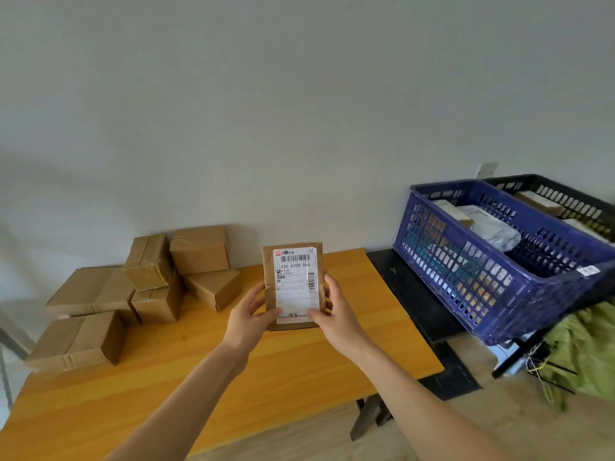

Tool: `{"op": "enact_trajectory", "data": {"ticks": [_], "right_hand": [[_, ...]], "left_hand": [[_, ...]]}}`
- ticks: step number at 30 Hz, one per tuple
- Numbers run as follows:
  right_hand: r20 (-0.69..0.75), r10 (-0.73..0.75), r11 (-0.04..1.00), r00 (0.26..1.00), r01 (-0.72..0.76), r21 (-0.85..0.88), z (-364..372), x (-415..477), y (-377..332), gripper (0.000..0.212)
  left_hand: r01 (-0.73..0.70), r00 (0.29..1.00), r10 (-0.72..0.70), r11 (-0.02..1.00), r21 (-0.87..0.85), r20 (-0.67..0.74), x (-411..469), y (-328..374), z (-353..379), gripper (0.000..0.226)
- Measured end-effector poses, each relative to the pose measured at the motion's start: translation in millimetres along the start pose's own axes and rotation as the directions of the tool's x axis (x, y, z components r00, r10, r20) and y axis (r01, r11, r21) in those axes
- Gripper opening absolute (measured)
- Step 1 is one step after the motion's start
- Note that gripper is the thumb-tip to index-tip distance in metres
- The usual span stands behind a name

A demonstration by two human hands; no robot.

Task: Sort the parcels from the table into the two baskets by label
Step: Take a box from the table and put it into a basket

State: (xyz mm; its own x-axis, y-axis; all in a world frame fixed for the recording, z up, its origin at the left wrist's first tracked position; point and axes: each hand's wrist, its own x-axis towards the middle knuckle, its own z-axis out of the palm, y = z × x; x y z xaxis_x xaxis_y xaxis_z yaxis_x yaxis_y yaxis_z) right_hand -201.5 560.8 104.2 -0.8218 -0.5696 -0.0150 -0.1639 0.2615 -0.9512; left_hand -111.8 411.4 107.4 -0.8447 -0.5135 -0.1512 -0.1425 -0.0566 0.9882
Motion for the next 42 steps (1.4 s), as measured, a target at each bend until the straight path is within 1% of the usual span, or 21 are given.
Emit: {"op": "enact_trajectory", "data": {"ticks": [8,14,19,24,32,38,42], "right_hand": [[-0.121,0.083,0.997,0.989,-0.081,0.02,-33.6,-16.9,23.7,0.072],[-0.224,0.108,0.994,0.969,-0.102,0.037,-87.2,-39.2,39.5,0.074],[-0.302,0.112,0.994,0.947,-0.102,0.046,-140.2,-62.0,56.8,0.074],[-0.336,0.098,0.995,0.937,-0.086,0.051,-202.1,-86.2,73.3,0.075],[-0.322,0.028,0.998,0.946,-0.011,0.054,-316.5,-128.9,99.9,0.072],[-0.318,0.034,0.997,0.947,-0.01,0.077,-392.8,-162.0,127.3,0.07],[-0.326,0.045,0.994,0.944,-0.011,0.107,-429.8,-172.2,143.9,0.07]], "left_hand": [[0.031,0.989,-0.034,0.999,0.024,0.141,15.4,-5.5,44.0,0.06],[0.042,0.964,-0.052,0.998,0.042,0.261,12.8,-2.9,102.0,0.064],[0.026,0.941,-0.044,0.998,0.056,0.336,-0.3,5.1,159.6,0.062],[0.02,0.931,-0.042,0.998,0.064,0.362,-21.6,13.2,224.1,0.063],[-0.012,0.935,-0.029,0.994,0.113,0.354,-55.7,25.0,341.7,0.061],[0.0,0.934,-0.04,0.994,0.113,0.356,-84.1,26.4,426.6,0.057],[0.011,0.93,-0.05,0.994,0.109,0.365,-93.8,29.0,464.1,0.055]]}}
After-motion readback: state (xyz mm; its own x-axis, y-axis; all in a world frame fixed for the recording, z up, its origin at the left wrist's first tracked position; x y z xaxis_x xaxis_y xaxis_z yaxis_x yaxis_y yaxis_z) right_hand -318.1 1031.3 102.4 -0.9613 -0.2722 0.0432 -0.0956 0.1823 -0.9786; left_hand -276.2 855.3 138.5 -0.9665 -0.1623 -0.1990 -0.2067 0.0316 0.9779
